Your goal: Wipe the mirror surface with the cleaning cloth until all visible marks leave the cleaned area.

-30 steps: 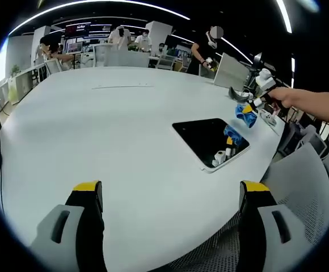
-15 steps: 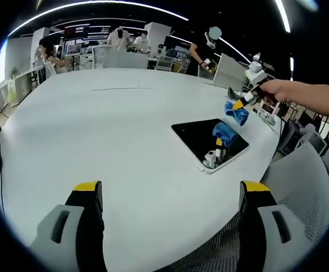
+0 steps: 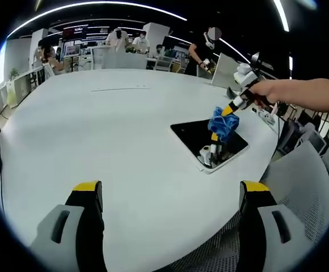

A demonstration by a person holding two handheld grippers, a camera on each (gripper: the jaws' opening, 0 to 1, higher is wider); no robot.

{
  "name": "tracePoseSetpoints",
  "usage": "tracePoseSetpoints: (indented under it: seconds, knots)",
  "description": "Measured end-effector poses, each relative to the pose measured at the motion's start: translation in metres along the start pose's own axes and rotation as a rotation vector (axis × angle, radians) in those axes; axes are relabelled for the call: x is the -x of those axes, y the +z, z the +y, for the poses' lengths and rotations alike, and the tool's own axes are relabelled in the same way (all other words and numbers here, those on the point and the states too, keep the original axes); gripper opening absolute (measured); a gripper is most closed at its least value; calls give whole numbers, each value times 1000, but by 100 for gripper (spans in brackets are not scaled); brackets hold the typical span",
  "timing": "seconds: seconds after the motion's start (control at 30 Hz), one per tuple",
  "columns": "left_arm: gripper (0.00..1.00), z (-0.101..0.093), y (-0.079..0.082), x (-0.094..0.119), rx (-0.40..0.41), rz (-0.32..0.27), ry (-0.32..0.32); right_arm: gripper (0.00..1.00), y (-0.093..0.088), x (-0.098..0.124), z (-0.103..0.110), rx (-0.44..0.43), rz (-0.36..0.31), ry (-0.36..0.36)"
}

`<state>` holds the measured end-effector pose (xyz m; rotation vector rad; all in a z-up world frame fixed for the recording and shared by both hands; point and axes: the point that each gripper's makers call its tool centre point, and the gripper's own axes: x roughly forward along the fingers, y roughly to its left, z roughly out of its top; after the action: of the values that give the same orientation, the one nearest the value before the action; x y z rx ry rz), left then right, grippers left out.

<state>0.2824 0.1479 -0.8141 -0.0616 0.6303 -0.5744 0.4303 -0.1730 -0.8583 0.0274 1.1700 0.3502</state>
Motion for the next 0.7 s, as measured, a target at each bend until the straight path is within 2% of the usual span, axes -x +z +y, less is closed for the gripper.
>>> tracePoseSetpoints:
  seconds: [0.2,0.43,0.7]
  knots:
    - [99,1,1,1,3,-4,4,8,-6,-2,10,29,4,35]
    - [99,2,1,2,8,-8,8,7,-1,4,3,23,-6,42]
    - [99,2,1,1,12,-10,9,5,-6,-6,8,51,20,32]
